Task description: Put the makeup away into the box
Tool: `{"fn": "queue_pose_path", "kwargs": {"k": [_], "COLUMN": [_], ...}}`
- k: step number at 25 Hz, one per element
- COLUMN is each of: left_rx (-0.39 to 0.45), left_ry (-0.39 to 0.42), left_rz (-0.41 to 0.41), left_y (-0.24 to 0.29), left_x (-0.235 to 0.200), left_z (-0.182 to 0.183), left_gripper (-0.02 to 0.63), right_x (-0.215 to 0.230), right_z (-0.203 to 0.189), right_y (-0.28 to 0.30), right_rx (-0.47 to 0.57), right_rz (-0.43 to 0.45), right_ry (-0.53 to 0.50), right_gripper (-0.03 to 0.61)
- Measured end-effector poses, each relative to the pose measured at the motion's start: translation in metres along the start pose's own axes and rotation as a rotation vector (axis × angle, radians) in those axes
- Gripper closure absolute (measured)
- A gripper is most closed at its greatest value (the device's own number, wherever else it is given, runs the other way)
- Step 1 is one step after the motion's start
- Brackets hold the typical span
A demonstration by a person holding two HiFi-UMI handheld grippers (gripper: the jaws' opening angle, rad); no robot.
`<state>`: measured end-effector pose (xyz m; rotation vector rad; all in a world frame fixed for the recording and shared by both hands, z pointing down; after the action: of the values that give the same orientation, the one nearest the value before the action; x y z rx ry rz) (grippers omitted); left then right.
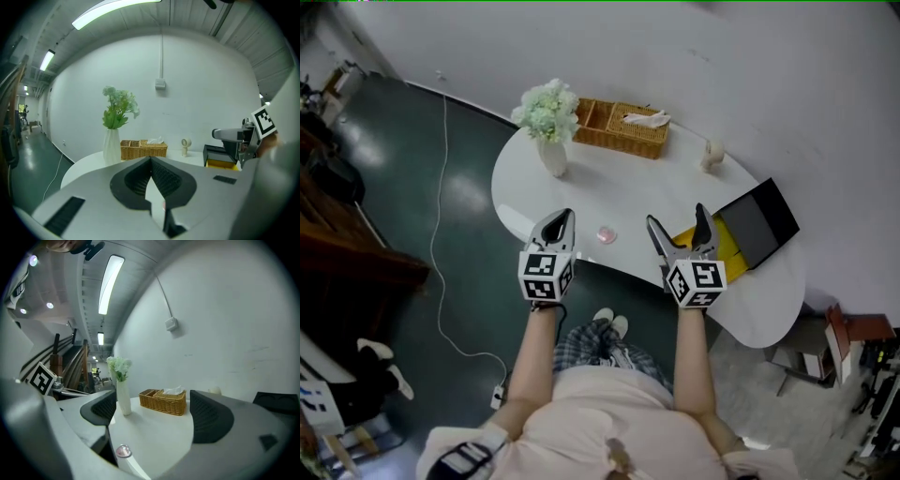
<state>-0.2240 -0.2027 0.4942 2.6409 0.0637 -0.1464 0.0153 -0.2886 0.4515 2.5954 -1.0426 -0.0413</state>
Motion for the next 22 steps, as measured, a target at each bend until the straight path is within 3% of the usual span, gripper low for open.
{"fn": "queue_pose_path", "kwargs": {"k": [12,17,22], "left_rx": [-0.094,-0.102,-0.118], "left_ry": [-0.092,-0.13,-0.138], "left_rz": [0.026,0.024,0.011], "left_y": [0.015,0.022,0.023], "left_x": [-0.023,-0.03,-0.029], "left_z": [-0.06,-0.075,-0.088], "left_gripper": [0.588,0.588,0.588], "right_x": [-0.084,-0.099,-0.105], "right_z": [-0.069,-0.113,-0.147], "right_y": [0.081,0.103,0.114], "right_rx": [-0.237,-0.381,-0.533], "right_rz": [0.188,0.218,0.191], "right_ry": [-0.05,-0.068,-0.108], "right_gripper": [0.095,0.096,0.098]}}
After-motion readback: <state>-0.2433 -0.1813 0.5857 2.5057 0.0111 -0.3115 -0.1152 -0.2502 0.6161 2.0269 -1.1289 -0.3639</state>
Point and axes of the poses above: the fingertips, and each gripper's own axes: y forward along the fingers, x to its right, z out of its top, the point moved 5 cm from there along -y, backward along the fingers, and after that the axes turned 11 degrees about -x, right-handed, at the moved point
